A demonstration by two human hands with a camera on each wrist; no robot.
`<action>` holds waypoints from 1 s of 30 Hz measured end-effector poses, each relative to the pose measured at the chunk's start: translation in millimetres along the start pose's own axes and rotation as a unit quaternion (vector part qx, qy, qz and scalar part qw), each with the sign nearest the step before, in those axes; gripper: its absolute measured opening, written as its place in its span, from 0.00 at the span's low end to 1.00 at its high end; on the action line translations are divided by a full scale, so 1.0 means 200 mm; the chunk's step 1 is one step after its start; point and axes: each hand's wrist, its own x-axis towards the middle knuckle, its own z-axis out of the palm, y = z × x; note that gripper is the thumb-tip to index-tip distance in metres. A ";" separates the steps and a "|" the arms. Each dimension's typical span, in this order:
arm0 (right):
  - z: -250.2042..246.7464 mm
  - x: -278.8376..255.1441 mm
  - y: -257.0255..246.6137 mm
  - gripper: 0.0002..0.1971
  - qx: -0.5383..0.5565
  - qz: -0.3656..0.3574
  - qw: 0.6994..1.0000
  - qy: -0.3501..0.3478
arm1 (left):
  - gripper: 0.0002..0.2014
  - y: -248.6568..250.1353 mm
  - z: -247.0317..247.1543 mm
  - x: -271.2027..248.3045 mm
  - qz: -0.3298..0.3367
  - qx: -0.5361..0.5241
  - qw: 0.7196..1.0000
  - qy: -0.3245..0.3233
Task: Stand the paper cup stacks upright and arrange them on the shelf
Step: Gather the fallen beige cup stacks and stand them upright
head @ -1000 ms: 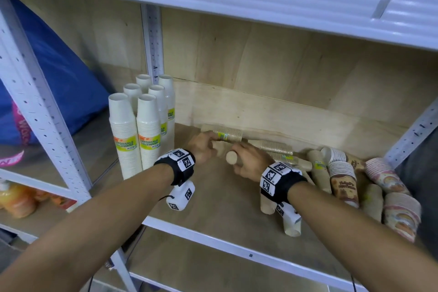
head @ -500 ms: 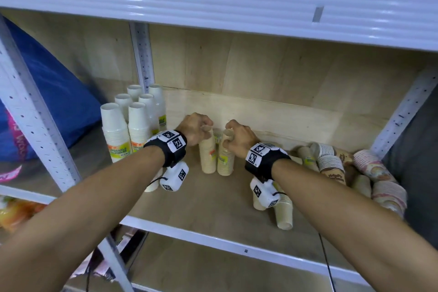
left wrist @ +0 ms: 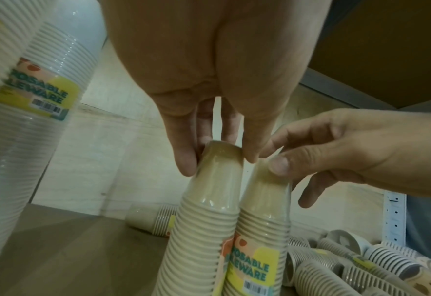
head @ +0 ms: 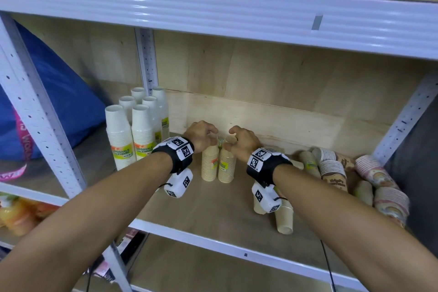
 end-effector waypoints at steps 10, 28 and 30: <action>-0.01 0.01 -0.05 0.20 -0.052 -0.035 0.997 -0.039 | 0.17 0.01 0.00 -0.01 0.016 0.004 1.000 0.001; 0.00 0.02 -0.06 0.25 -0.060 0.002 0.998 -0.027 | 0.22 0.01 0.00 0.01 -0.022 0.000 1.000 0.004; 0.00 0.03 -0.06 0.24 -0.065 0.009 0.997 -0.030 | 0.20 0.01 -0.01 0.02 -0.019 0.008 1.000 0.002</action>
